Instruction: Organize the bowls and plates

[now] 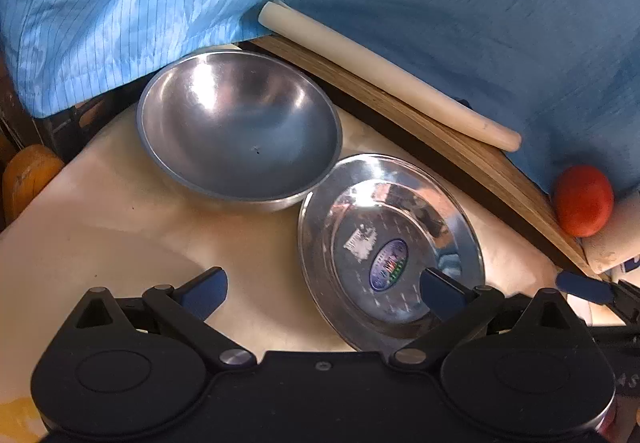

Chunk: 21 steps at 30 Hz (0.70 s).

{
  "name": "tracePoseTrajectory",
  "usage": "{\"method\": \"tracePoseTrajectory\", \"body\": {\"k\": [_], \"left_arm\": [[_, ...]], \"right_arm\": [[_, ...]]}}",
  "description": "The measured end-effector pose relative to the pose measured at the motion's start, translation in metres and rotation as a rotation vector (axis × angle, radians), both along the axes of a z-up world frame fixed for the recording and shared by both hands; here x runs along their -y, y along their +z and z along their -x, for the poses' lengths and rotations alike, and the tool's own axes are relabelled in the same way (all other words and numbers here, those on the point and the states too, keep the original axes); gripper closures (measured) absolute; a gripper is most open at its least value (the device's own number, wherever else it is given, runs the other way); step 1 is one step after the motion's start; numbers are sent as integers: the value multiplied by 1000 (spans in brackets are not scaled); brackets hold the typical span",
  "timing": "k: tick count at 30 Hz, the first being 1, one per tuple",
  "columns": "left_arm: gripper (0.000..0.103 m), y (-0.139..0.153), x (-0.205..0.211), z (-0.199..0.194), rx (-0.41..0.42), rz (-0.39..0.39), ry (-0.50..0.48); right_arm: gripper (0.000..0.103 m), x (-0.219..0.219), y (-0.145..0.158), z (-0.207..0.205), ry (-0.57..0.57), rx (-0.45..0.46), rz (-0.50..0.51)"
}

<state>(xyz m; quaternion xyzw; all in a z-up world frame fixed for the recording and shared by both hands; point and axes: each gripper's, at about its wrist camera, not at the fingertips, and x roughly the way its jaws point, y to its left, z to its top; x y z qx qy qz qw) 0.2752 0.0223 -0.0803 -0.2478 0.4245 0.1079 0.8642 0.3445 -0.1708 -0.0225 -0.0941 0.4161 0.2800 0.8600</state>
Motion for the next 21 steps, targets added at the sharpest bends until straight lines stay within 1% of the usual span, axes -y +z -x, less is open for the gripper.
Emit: {"method": "tracePoseTrajectory", "body": {"k": [1,3,5,7,8,9,11,15,16,18,19,21], "left_arm": [[1,0,-1,-1,-1,-2,2],[4,-1,0,-2,0,-5,0],[6,0,0,-5,1,-13,-3],[11,0,0,-6,5,-18,-10],[13,0,0,-6,4,-20,-10],[17,0,0,-7,5,-18,-11],[23,-1,-1,-7,6,-11,-10],[34,0,-2,-7,28,1,-13],[36,0,-2,-6,37,1,-18],[44,0,-2,-8,41,-3,-25],[46,0,-2,-10,38,-3,-25],[54,-2,-2,-12,34,4,-20]], "right_arm": [[13,-3,-1,-4,0,0,4],[15,-7,-4,-11,2,-5,1],[20,-10,-9,-17,-5,-32,-9],[24,-10,-13,-22,-17,-60,-27],[27,-11,-14,-23,-24,-71,-32],[29,-11,-15,-24,-27,-80,-37],[41,-13,-17,-25,-26,-90,-41],[50,-18,-21,-28,-31,-122,-55],[53,-18,-22,-29,-38,-132,-62],[60,-19,-24,-29,-47,-146,-69],[65,-20,-26,-30,-50,-151,-69],[70,-21,-28,-29,-54,-162,-73]]}}
